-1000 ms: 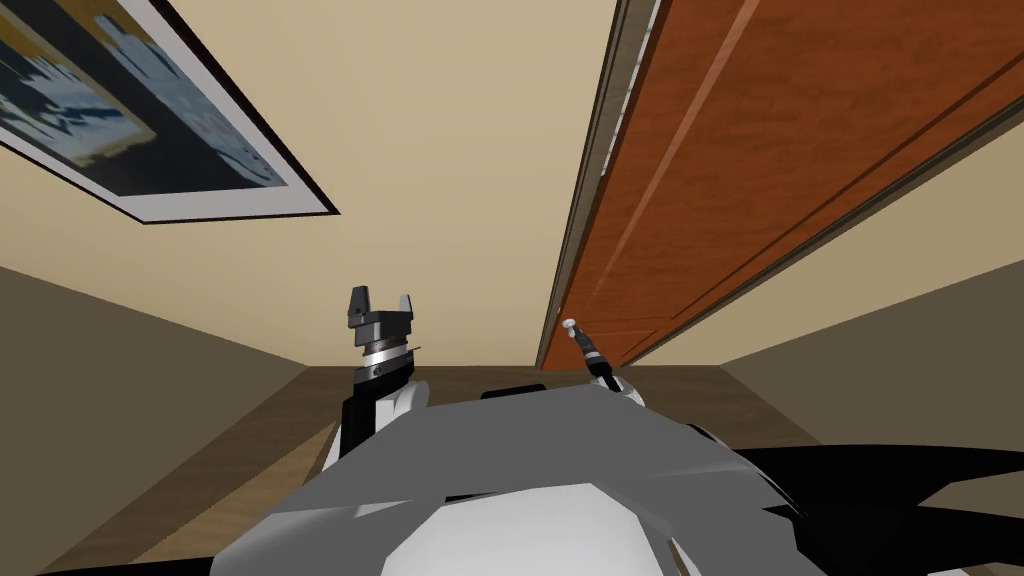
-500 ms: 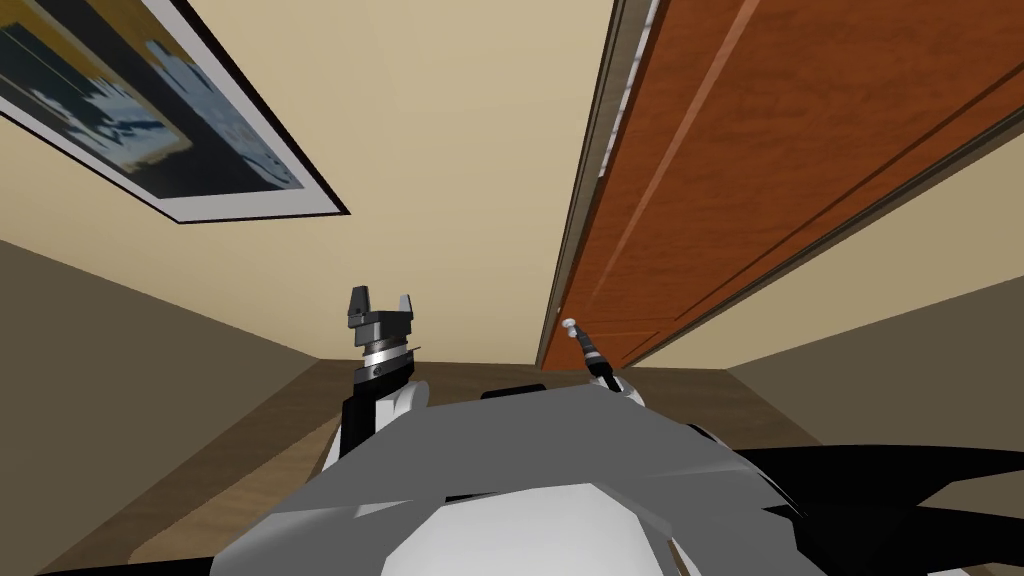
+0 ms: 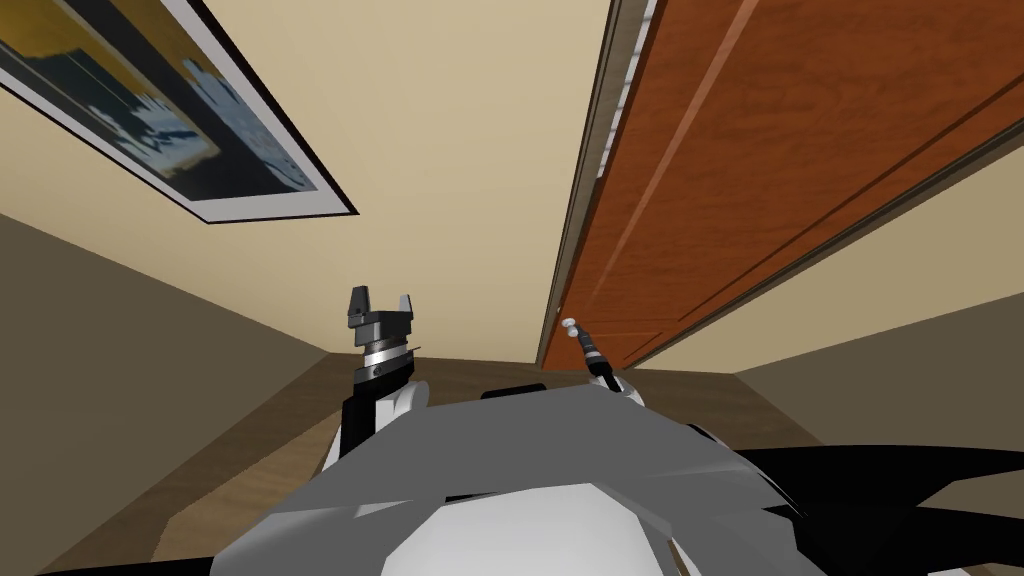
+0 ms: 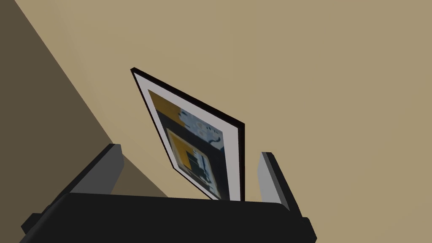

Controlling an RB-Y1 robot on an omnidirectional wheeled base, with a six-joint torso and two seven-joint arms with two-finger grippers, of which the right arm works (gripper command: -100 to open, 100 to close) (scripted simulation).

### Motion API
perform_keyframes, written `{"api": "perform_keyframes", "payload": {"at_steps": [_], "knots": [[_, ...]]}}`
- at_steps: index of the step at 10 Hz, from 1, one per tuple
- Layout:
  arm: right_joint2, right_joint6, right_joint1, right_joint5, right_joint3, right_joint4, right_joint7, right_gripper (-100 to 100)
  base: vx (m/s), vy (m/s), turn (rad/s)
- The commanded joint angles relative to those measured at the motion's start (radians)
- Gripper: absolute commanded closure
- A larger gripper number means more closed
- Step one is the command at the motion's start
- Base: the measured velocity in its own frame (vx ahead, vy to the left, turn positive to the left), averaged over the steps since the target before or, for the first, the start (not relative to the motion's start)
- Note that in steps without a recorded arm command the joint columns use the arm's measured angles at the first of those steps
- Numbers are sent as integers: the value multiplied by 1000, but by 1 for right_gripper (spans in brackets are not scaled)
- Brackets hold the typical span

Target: Pull the door open

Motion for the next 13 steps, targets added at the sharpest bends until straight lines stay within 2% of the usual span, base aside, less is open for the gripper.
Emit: {"api": "perform_keyframes", "payload": {"at_steps": [1, 4, 5, 6, 7, 8, 9, 12, 13], "knots": [[11, -5, -8, -19, 20, 10, -50, 100, -52, -29, 110], [10, -3, -9, -34, 26, 9, -110, 100, -33, -22, 39], [10, -1, -9, -50, 32, 8, -144, 100, -29, -14, 55], [10, -1, -9, -50, 32, 8, -152, 100, -27, -18, 29], [9, 1, -10, -66, 39, 7, -188, 100, -38, -18, 83], [9, 1, -10, -66, 39, 7, -194, 100, -30, -15, 39], [8, 4, -10, -82, 46, 6, -236, 100, -33, -16, 47], [7, 8, -11, -114, 59, 4, -310, 100, -43, -22, 67], [7, 8, -11, -114, 59, 4, -319, 100, -32, -17, 32]]}}
